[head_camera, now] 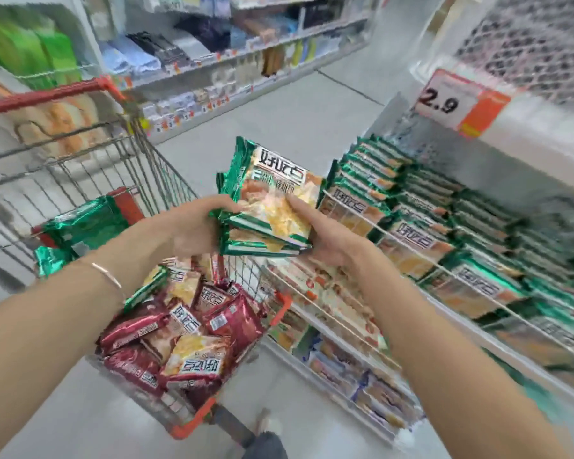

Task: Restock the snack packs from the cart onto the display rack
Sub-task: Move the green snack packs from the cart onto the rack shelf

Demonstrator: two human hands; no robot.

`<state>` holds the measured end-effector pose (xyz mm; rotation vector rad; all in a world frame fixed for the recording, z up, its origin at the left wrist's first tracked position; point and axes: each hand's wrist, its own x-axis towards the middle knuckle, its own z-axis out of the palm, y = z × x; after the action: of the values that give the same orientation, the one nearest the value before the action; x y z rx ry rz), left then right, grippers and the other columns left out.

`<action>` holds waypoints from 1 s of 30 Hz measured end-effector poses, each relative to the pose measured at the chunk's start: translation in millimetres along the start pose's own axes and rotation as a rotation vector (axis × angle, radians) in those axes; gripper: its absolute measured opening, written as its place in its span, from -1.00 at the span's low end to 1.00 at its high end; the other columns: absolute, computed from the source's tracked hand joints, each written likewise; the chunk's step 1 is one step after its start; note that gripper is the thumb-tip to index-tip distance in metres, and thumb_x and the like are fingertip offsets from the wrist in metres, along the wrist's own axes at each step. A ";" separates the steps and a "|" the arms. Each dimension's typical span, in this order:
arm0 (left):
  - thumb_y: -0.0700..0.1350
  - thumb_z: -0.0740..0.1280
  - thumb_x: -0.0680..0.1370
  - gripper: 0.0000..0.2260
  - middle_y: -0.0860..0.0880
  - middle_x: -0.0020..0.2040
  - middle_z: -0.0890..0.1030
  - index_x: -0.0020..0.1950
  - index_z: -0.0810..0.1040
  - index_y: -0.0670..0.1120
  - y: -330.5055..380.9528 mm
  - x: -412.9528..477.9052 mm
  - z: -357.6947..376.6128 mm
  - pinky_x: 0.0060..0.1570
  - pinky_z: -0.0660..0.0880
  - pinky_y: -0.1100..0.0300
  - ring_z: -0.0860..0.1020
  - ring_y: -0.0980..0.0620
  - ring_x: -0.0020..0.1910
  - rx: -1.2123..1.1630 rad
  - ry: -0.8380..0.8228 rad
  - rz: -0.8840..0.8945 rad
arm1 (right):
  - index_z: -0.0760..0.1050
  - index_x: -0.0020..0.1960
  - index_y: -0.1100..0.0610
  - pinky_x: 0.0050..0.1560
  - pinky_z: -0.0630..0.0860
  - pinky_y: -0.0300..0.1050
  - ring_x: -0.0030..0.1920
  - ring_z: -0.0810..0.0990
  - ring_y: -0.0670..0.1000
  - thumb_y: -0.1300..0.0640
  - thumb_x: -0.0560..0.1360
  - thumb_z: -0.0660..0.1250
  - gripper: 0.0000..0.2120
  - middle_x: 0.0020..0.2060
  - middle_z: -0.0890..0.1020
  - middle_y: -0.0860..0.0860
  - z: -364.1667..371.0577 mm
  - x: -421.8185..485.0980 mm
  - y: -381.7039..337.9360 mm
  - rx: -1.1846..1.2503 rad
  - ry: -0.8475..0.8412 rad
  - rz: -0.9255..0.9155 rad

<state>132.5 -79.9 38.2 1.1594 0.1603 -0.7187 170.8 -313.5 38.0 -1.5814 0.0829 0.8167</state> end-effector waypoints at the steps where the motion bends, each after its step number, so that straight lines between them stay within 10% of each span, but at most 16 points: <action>1: 0.03 0.70 0.00 -0.25 -0.14 0.08 0.69 0.10 0.54 -0.14 9.6 12.0 19.3 -0.03 0.60 0.06 0.69 -0.10 -0.02 0.029 -0.029 0.015 | 0.52 0.32 0.01 0.41 0.41 0.20 0.24 0.61 0.07 -0.37 0.27 0.47 -0.26 0.22 0.66 0.00 -19.0 -9.1 -1.4 0.054 0.074 -0.016; 6: 0.35 0.24 0.44 -0.46 -0.10 0.19 0.67 0.12 0.61 -0.05 54.7 77.0 115.8 0.28 0.49 -0.02 0.65 -0.06 0.14 0.240 -0.097 0.015 | 0.59 0.25 0.06 0.26 0.54 0.08 0.06 0.69 0.07 -0.30 0.27 0.48 -0.33 0.11 0.71 0.06 -105.3 -58.9 -10.6 0.200 0.264 -0.113; 12: 0.13 0.27 0.58 -0.70 -0.15 0.09 0.67 0.03 0.58 -0.09 75.4 175.0 192.4 0.28 0.49 -0.04 0.61 -0.11 0.04 0.355 -0.173 0.061 | 0.73 -0.09 0.03 0.25 0.53 0.07 -0.04 0.70 0.04 -0.33 0.11 0.52 -0.46 -0.02 0.74 0.03 -198.6 -87.6 -13.9 0.140 0.509 -0.228; 15: 0.17 0.37 0.51 -0.66 -0.13 0.08 0.65 0.05 0.59 -0.10 69.9 221.8 218.0 0.32 0.45 -0.07 0.58 -0.09 0.05 0.396 -0.183 0.178 | 0.66 0.07 0.07 0.36 0.47 0.13 0.05 0.69 0.06 -0.36 -0.01 0.61 -0.22 -0.01 0.74 0.03 -242.1 -83.8 -11.2 0.087 0.670 -0.279; 18: 0.29 0.50 0.25 -0.34 -0.09 0.07 0.71 0.21 0.60 -0.09 64.1 258.6 238.3 0.11 0.59 0.04 0.68 -0.07 0.04 0.502 -0.212 0.274 | 0.44 0.42 0.05 0.38 0.43 0.25 0.25 0.61 0.13 -0.54 -0.11 0.55 0.23 0.26 0.63 0.04 -279.1 -69.3 -3.8 -0.023 0.816 -0.292; 22: -0.10 0.50 0.45 -0.67 -0.02 -0.09 0.73 0.17 0.53 -0.08 67.6 302.9 253.3 -0.30 0.59 0.29 0.68 0.10 -0.21 0.569 -0.188 0.475 | 0.30 0.50 0.01 0.43 0.40 0.15 0.35 0.50 0.08 -0.58 0.05 0.44 0.17 0.38 0.50 -0.03 -306.3 -53.7 7.2 -0.275 0.977 -0.474; 30: -0.15 0.64 0.19 -0.01 0.00 0.20 0.60 0.51 0.20 0.00 70.0 375.9 254.2 0.18 0.51 0.11 0.57 -0.03 0.21 0.948 -0.066 0.680 | 0.39 0.44 0.02 0.35 0.48 -0.07 0.15 0.60 -0.13 -0.06 0.28 0.66 -0.18 0.21 0.61 -0.12 -359.3 -10.1 14.7 -0.478 0.870 -0.539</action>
<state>401.8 -451.4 21.9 1.9368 -0.6795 -0.1883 316.3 -641.7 14.9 -2.1787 0.0815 -0.3354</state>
